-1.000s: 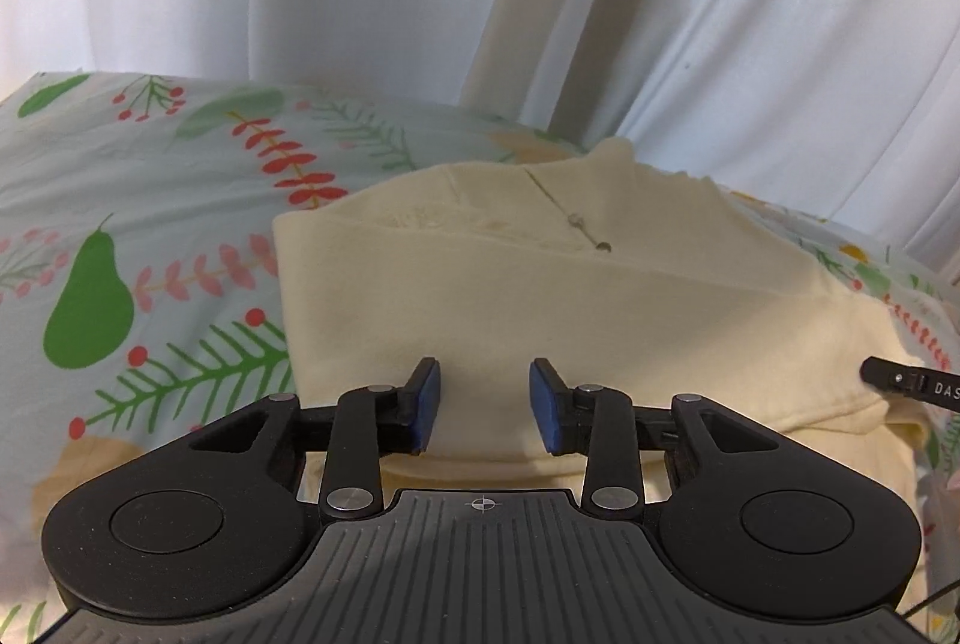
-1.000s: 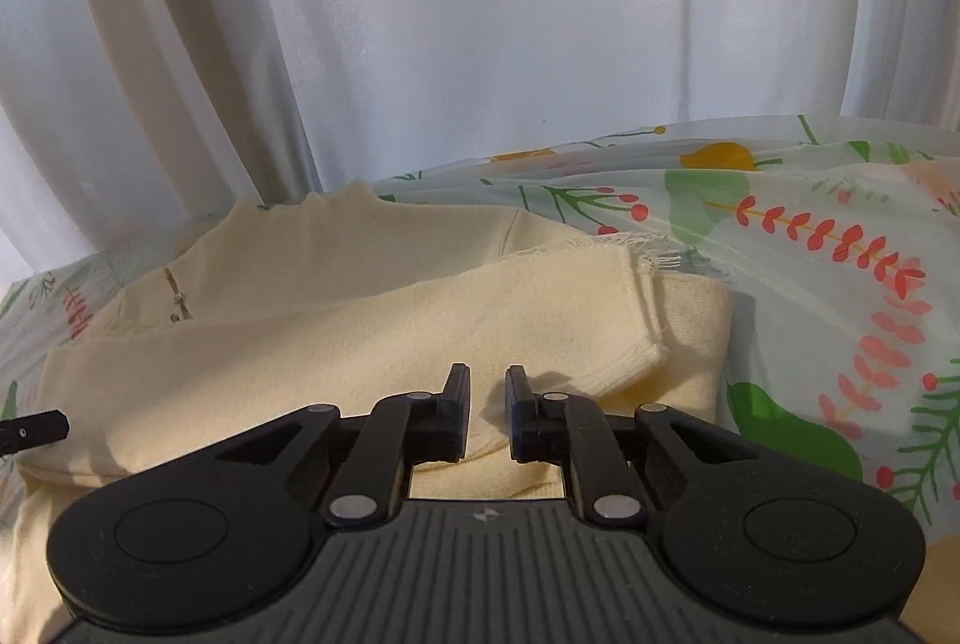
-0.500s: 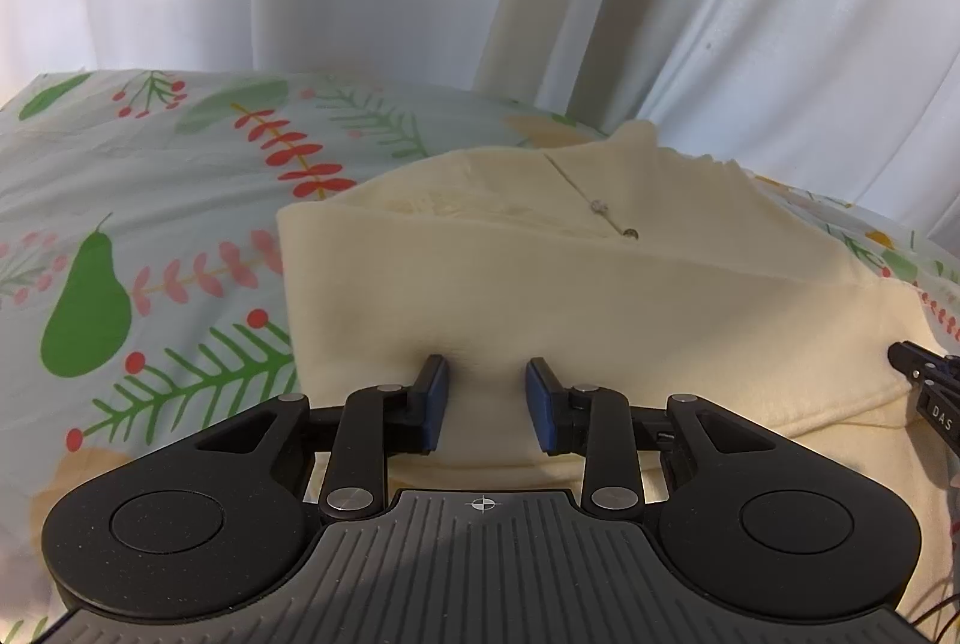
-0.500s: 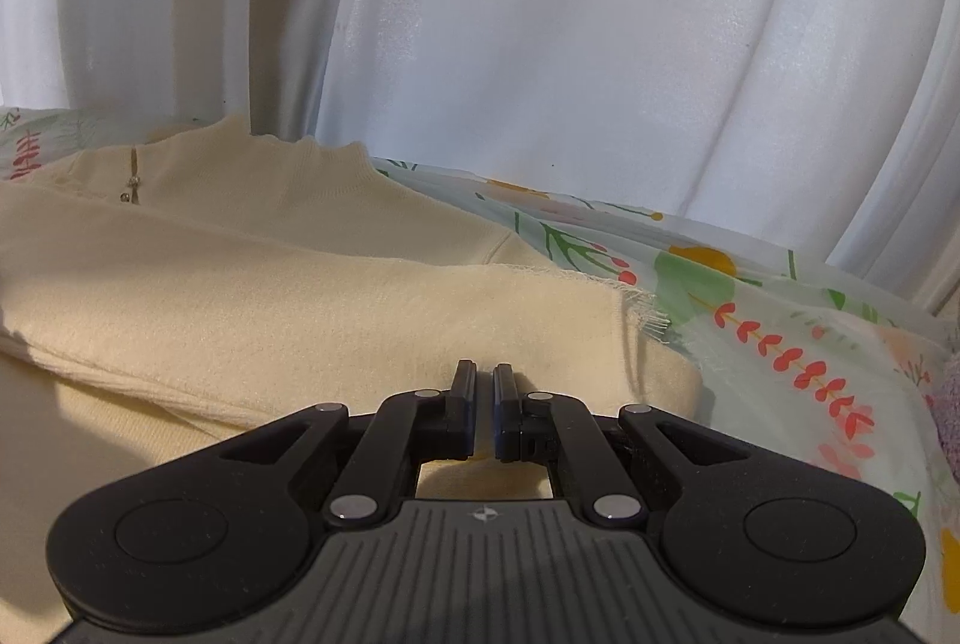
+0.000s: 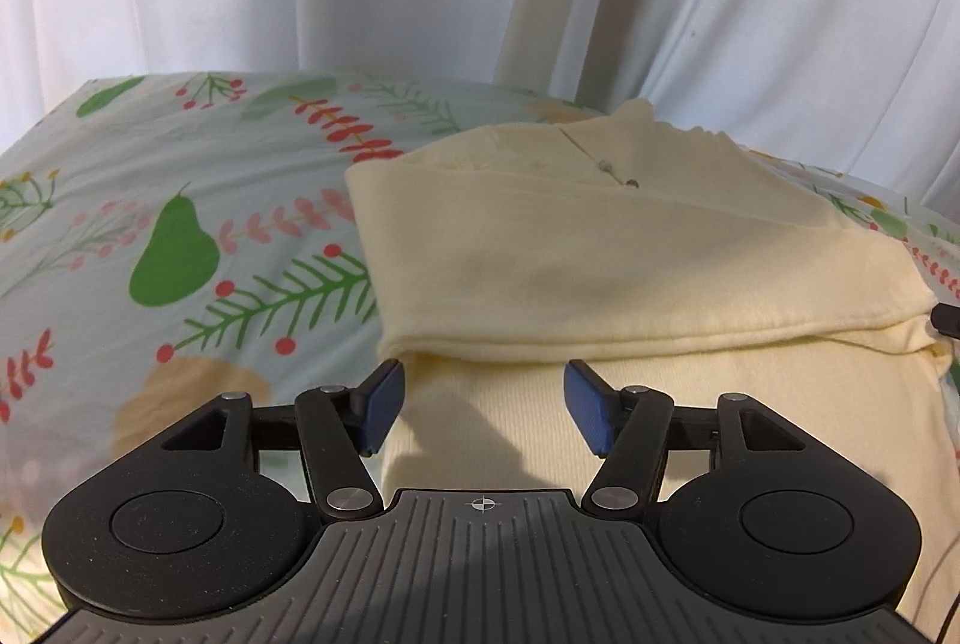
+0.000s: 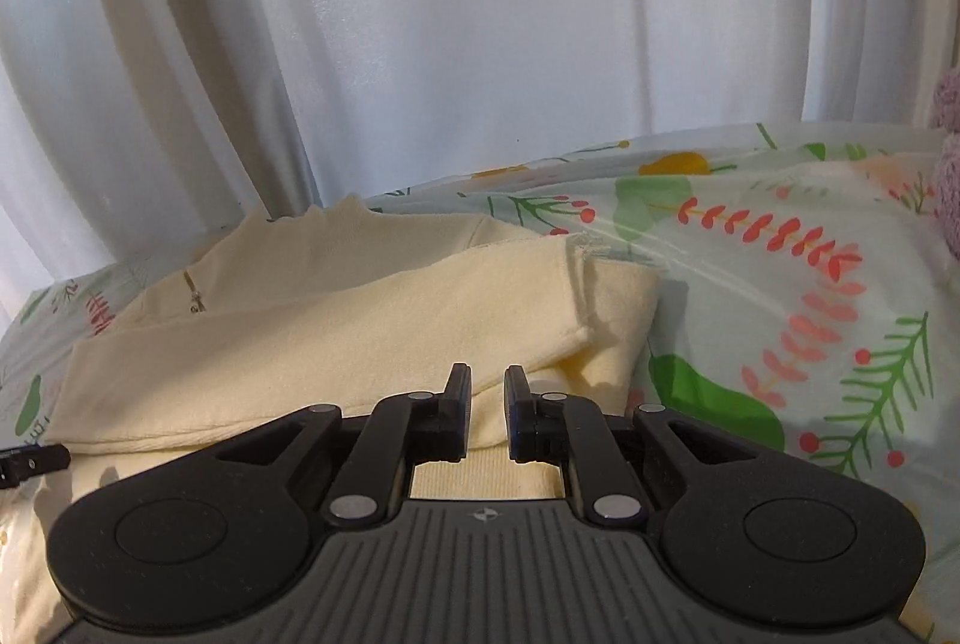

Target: Fold small clothes

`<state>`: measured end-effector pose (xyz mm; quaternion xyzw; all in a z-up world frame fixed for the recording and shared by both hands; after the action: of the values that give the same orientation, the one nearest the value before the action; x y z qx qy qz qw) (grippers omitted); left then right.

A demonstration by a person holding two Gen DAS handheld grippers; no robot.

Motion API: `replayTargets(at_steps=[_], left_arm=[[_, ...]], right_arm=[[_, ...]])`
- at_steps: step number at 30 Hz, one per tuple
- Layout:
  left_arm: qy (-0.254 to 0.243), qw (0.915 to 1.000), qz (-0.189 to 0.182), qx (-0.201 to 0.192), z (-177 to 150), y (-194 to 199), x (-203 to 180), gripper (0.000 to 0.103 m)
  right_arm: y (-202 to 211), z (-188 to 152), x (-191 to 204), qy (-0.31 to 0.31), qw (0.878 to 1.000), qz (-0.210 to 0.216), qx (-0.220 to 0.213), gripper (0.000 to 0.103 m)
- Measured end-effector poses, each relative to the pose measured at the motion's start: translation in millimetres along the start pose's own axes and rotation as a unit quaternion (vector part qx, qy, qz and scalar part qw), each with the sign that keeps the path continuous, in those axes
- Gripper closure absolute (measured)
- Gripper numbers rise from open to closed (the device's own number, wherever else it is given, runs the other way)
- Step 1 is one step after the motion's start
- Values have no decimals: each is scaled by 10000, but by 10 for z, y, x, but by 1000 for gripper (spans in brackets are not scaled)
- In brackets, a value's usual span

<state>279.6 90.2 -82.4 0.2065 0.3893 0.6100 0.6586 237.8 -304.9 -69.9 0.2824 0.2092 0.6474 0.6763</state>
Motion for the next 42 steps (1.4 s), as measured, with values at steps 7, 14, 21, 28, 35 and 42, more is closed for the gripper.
replayTargets(at_steps=[7, 14, 21, 28, 35, 42], left_arm=[[238, 9992, 193, 272, -286, 262, 170, 37], [939, 9928, -233, 712, -743, 1018, 556, 35], [1199, 9821, -133, 1446, -1304, 1405, 895, 45], [1400, 9707, -479, 1891, -1439, 1491, 966, 70], [1497, 9640, -697, 2084, -1476, 1478, 1027, 81], [1367, 9637, -804, 2149, -1467, 1465, 981, 91]], right_arm=[[-17, -135, 27, 215, 9981, -237, 524, 95], [1052, -677, 111, 323, 9936, 1008, 404, 49], [1707, -1613, -22, -807, 9738, 1546, 1462, 53], [1884, -1940, -137, -1216, 9625, 1595, 1829, 67], [1835, -2040, -240, -1749, 9471, 1856, 1951, 89], [1815, -2032, -245, -1860, 9437, 1919, 1950, 97]])
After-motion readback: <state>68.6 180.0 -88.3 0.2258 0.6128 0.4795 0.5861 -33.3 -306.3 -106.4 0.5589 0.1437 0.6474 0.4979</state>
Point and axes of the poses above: each gripper's, at about its wrist camera, not at the fingertips, and y roughly against the way its jaws point, x to its left, z to its top, the point moved 3 cm from there along -y, roughly the way its jaws point, and after that the axes turned 13 degrees about y, right-handed, at the moved point
